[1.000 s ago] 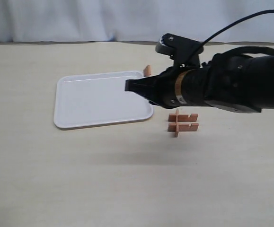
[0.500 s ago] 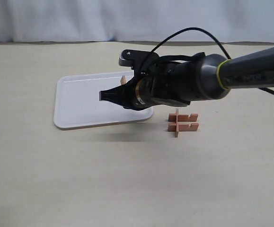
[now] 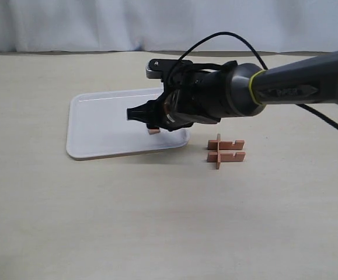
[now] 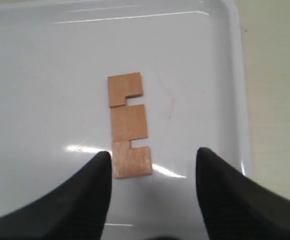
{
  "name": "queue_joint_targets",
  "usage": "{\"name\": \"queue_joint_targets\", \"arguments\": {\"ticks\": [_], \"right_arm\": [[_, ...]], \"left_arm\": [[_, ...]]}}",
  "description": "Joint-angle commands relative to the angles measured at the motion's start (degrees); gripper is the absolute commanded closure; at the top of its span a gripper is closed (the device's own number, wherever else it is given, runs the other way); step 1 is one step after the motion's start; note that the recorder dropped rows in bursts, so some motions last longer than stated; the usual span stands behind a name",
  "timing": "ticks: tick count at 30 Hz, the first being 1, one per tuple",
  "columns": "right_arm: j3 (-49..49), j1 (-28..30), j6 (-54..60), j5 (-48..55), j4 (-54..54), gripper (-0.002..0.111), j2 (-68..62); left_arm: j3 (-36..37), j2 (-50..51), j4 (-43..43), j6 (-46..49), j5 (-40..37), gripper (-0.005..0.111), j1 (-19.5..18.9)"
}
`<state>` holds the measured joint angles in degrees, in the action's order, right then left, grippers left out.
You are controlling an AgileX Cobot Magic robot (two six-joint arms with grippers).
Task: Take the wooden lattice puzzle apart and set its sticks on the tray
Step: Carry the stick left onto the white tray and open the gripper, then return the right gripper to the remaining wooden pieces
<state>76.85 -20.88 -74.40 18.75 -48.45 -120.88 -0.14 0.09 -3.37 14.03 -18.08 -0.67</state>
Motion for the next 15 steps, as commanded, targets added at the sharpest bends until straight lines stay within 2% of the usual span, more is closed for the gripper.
{"name": "queue_joint_targets", "arguments": {"ticks": [1,8,15], "right_arm": [[0.41,0.04,8.34,5.95,4.70,0.054,3.81],[0.41,0.04,27.04,23.02,15.64,0.054,11.95],[0.27,0.04,43.52,31.11,32.03,0.054,16.78]], "left_arm": [[0.14,-0.09,-0.08,-0.01,0.36,0.107,-0.08],[0.14,-0.09,-0.08,-0.01,0.36,0.107,-0.08],[0.14,-0.09,-0.08,-0.01,0.36,0.107,-0.08]]}}
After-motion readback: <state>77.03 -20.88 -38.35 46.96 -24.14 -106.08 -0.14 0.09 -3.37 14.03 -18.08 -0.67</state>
